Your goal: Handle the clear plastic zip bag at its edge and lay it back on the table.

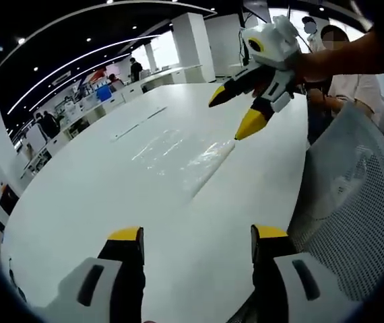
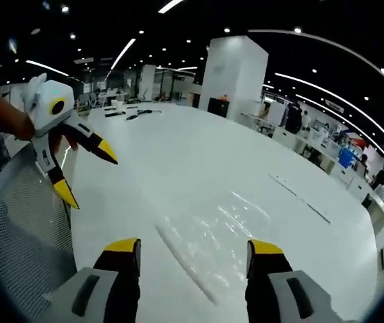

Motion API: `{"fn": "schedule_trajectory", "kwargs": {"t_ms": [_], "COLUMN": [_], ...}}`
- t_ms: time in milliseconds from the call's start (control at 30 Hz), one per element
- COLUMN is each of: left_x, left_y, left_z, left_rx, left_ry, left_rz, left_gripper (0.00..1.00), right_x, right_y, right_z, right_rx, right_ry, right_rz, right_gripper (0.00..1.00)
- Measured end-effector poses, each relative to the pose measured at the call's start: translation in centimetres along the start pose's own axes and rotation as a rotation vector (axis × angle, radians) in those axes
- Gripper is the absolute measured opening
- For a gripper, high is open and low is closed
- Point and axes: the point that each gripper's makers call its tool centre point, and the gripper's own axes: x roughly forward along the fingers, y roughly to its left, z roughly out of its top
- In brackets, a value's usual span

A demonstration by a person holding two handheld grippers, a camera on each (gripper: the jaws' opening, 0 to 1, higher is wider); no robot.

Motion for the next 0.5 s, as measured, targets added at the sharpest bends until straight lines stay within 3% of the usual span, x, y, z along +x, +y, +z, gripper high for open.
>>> {"fn": "schedule_trajectory", "kwargs": {"t_ms": [267, 500], "left_x": [-0.2, -0.6], "left_y": [0.2, 0.0], "left_z": [-0.6, -0.5], "left_rx": [-0.039, -0.087], "left_ry": [-0.002, -0.026], "left_rz": [0.008, 0.002], "left_gripper": [0.67, 0.68], "right_x": [-1.1, -2.2], "right_y": [0.5, 0.9], "right_z": [0.0, -1.8], "right_rx": [0.080, 0.142], "right_ry": [-0.040, -0.041], "right_rz": [-0.029, -0.053], "right_gripper": [0.71, 0.78]}}
